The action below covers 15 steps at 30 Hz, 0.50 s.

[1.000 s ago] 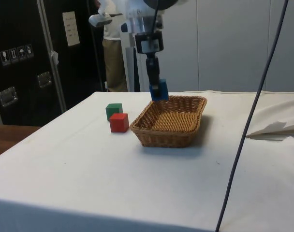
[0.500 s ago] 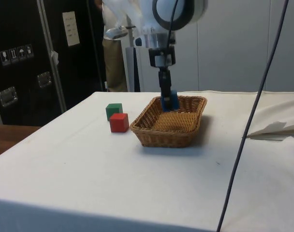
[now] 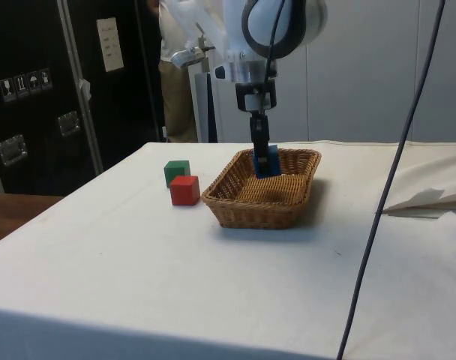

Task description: Pick up the blue cube and place it into the basket.

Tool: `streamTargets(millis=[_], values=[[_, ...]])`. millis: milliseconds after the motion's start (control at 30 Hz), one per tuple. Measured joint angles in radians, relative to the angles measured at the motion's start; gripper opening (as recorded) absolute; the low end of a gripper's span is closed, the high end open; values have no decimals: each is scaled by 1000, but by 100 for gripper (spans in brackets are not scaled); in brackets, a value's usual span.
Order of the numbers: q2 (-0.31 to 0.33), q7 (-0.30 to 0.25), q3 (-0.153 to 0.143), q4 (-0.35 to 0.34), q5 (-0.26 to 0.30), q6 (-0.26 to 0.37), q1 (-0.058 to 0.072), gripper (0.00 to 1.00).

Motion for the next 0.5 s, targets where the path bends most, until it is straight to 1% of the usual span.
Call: streamTargets(millis=[33, 67, 100, 167, 200, 267, 300, 333, 500], values=[[0, 0, 0, 0, 0, 0, 0, 22], [0, 0, 0, 0, 0, 0, 0, 32], [0, 0, 0, 0, 0, 0, 0, 32], [1, 0, 0, 0, 0, 0, 0, 51], [1, 0, 0, 0, 0, 0, 0, 71], [1, 0, 0, 0, 0, 0, 0, 90], [1, 0, 0, 0, 0, -1, 0, 98], [1, 0, 0, 0, 0, -1, 0, 100], [1, 0, 0, 0, 0, -1, 0, 100]])
